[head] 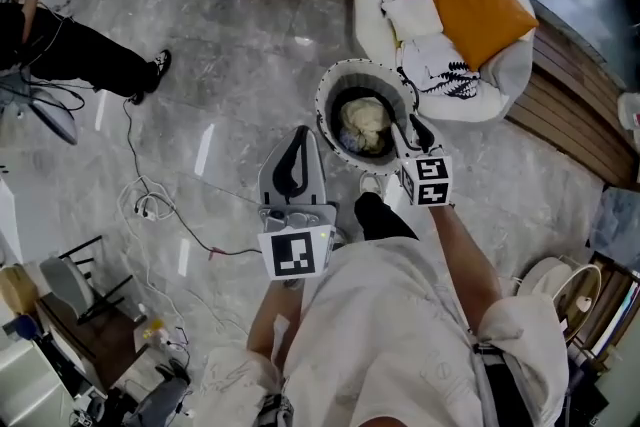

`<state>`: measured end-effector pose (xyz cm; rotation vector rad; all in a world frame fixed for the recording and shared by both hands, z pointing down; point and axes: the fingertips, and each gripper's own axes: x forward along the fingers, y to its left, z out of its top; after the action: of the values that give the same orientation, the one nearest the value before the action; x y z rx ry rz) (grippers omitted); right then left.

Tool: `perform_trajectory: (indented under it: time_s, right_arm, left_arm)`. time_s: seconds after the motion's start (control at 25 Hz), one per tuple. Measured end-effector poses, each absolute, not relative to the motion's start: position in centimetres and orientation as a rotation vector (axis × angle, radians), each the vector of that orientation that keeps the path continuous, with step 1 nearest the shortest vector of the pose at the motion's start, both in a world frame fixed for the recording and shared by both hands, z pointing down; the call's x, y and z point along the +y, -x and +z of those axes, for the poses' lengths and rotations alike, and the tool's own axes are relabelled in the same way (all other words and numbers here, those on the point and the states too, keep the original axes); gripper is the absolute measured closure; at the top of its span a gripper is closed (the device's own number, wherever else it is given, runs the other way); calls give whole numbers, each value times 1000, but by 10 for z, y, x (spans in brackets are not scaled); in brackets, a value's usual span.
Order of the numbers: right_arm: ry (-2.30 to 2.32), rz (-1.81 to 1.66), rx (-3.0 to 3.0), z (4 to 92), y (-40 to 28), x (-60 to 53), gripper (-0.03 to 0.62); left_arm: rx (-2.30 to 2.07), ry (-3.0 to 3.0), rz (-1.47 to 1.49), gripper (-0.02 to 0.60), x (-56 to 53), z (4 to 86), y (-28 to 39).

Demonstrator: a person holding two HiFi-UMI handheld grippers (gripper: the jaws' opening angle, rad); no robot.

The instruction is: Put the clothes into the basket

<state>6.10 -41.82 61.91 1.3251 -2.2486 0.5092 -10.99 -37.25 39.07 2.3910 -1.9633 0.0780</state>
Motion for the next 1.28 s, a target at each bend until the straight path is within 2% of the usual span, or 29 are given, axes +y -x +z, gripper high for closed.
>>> perform_trajectory:
  time_s: [0.24,0.52,0.68,1.28]
  right_arm:
    - [-1456,309,-2433,516,-66,-423,474]
    - [-1622,182,-2569,420,-83,-413,577]
    - [-1696,119,-2606,391,-92,-405,606]
    - [-1698,0,-2583,363,-90,-387,608]
  left_arm:
    - [-1929,-2463,24,577,-374,377,104]
    - [-1911,-2518,-32,577,-370,355,93]
    - [-1910,-2545,-57,577,-366,345,89]
    - [-1915,-2581,-97,577,-353,325,83]
